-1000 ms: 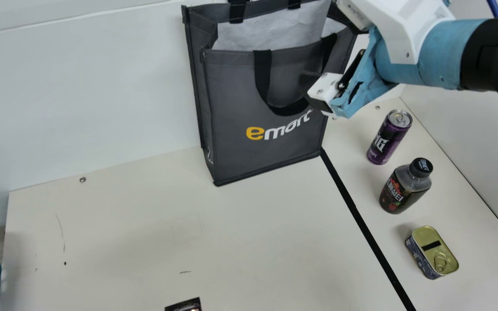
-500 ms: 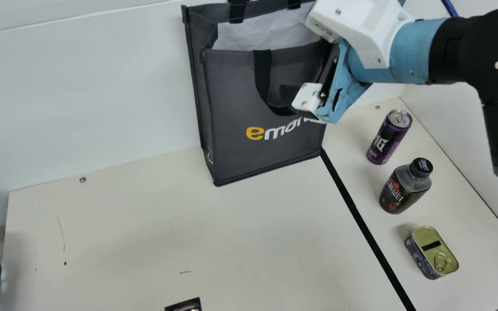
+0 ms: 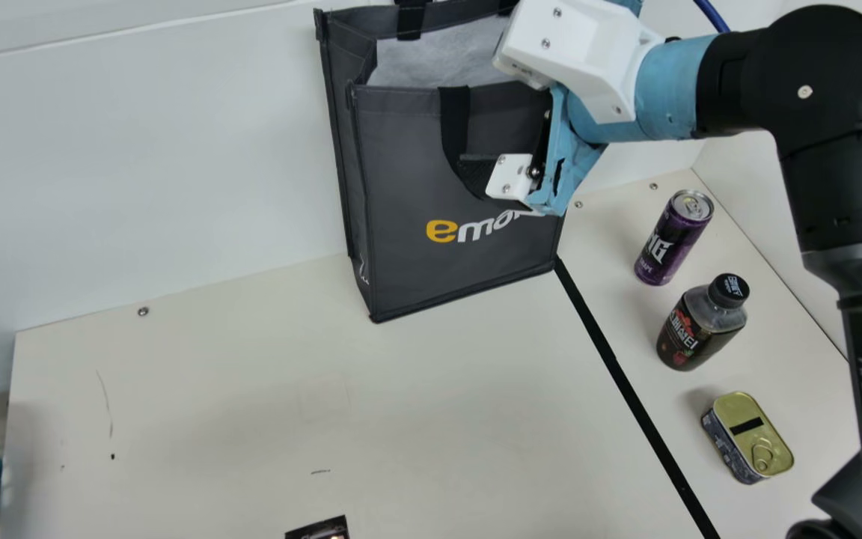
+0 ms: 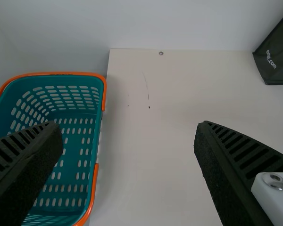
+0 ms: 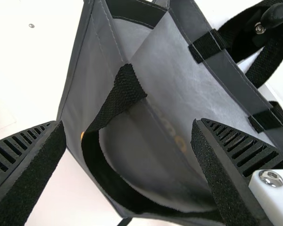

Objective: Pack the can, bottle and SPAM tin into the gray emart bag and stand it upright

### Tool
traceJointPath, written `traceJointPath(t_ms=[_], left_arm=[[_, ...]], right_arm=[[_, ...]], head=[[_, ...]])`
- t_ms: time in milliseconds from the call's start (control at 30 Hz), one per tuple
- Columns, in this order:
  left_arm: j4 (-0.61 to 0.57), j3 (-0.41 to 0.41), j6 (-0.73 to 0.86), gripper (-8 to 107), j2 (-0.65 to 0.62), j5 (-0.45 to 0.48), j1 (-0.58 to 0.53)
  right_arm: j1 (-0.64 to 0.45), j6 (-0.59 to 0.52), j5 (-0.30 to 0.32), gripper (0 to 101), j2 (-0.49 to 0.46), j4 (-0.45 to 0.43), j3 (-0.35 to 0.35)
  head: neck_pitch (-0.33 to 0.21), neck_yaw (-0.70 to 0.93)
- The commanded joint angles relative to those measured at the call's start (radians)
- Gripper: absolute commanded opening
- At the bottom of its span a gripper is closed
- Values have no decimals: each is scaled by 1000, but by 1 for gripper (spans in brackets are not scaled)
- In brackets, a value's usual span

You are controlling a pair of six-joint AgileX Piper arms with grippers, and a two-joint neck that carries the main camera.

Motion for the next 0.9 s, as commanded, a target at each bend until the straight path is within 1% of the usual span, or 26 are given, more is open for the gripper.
traceJointPath(t_ms=[0,200,533,867], left_arm=[[0,0,0,90,0,0,0],[0,0,0,90,0,0,0],[0,0,0,90,0,0,0],[0,0,0,90,0,0,0]], right_arm=[[-5,-15,1,95,11,18,-10],[-19,-53,1,95,43,53,-23],[-39,-114,1,95,88,89,-14],[-50,-169,1,28,116,130,7]], head=[[-23,-2],[-23,-2],[-23,-2],[-23,-2]])
